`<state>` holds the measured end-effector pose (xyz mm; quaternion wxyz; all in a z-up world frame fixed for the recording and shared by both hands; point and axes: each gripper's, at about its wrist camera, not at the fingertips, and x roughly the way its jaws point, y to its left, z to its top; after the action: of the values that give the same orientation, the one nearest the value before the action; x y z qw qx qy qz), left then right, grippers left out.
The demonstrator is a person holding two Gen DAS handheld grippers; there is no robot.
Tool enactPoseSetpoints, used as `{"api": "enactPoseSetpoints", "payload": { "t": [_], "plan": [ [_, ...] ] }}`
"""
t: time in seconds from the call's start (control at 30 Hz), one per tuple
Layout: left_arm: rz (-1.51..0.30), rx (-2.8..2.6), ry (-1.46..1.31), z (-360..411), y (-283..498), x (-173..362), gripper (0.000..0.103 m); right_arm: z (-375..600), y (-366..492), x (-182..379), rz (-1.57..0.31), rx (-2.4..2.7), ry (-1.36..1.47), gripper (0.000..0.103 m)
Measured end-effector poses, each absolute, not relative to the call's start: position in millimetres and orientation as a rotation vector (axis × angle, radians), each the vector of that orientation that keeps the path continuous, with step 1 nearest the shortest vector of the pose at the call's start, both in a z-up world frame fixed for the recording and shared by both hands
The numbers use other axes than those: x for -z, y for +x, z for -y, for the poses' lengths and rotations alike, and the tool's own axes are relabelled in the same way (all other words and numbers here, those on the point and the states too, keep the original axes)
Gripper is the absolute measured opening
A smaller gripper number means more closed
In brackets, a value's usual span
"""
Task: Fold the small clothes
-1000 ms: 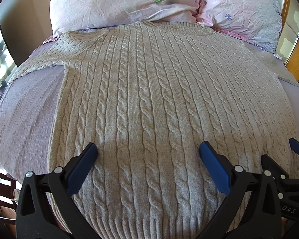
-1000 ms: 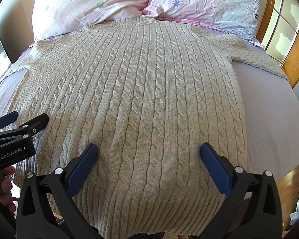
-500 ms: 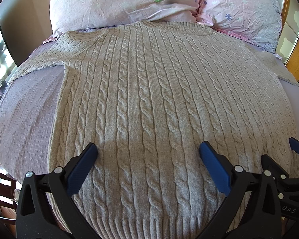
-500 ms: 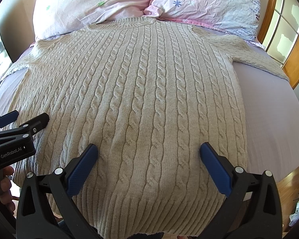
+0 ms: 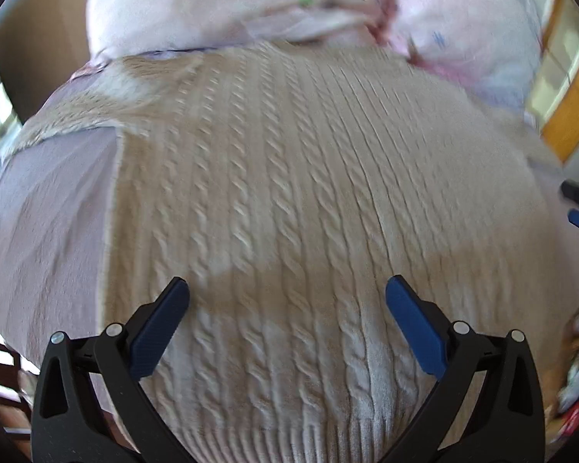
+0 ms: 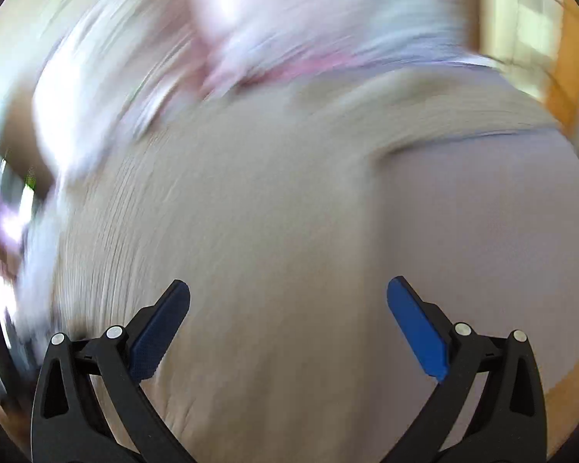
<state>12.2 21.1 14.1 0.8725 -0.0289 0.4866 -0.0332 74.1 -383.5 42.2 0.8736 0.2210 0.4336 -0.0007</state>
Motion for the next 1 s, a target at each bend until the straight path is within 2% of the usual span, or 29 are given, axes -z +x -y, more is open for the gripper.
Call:
{"api": "enactPoseSetpoints", "payload": {
  "t": [0.13,0.17,0.2,0.27,0.37,0.43,0.53,0.63,0.67,0.8,1.0],
  "plan": [
    [-0.92,0.062,-0.2,-54.3,11.3,-41.9,0.101,517.2,112.0,-34.6,-0.856,0.214,0.791,0.102],
    [-0.903,0.056,-0.204,-58.5,9.9,-47.9,0.101,536.9,116.7,-29.9,-0.848,0.246,0.837,0.097],
    [-0.893,0.047,-0.2,-61.7,8.0,-53.8,0.101,565.8,124.4,-22.0,-0.842,0.29,0.908,0.086],
    [-0.881,0.006,-0.175,-69.1,3.3,-65.4,0.101,601.5,134.5,-9.6,-0.842,0.345,0.994,0.08],
    [-0.883,-0.047,-0.162,-79.4,-2.7,-76.0,0.101,643.4,146.9,13.2,-0.849,0.421,1.082,0.066],
    [-0.897,-0.058,-0.174,-88.7,-10.7,-79.3,0.101,659.1,149.7,22.5,-0.818,0.442,1.14,0.062],
    [-0.911,-0.089,-0.22,-107.4,-18.2,-80.8,0.101,673.2,152.7,27.7,-0.779,0.464,1.185,0.049],
    [-0.908,-0.164,-0.254,-123.3,-28.2,-85.0,0.101,685.3,158.5,38.1,-0.749,0.497,1.231,0.021],
    [-0.914,-0.191,-0.268,-129.5,-31.0,-86.3,0.101,686.6,158.2,39.6,-0.745,0.504,1.243,0.008],
    [-0.921,-0.287,-0.372,-161.0,-37.1,-92.9,0.101,680.8,162.5,25.9,-0.761,0.494,1.153,0.008],
    [-0.79,-0.327,-0.59,-217.8,-33.8,-101.9,0.101,560.7,184.6,-98.9,-0.597,0.124,0.78,0.008]
  ]
}}
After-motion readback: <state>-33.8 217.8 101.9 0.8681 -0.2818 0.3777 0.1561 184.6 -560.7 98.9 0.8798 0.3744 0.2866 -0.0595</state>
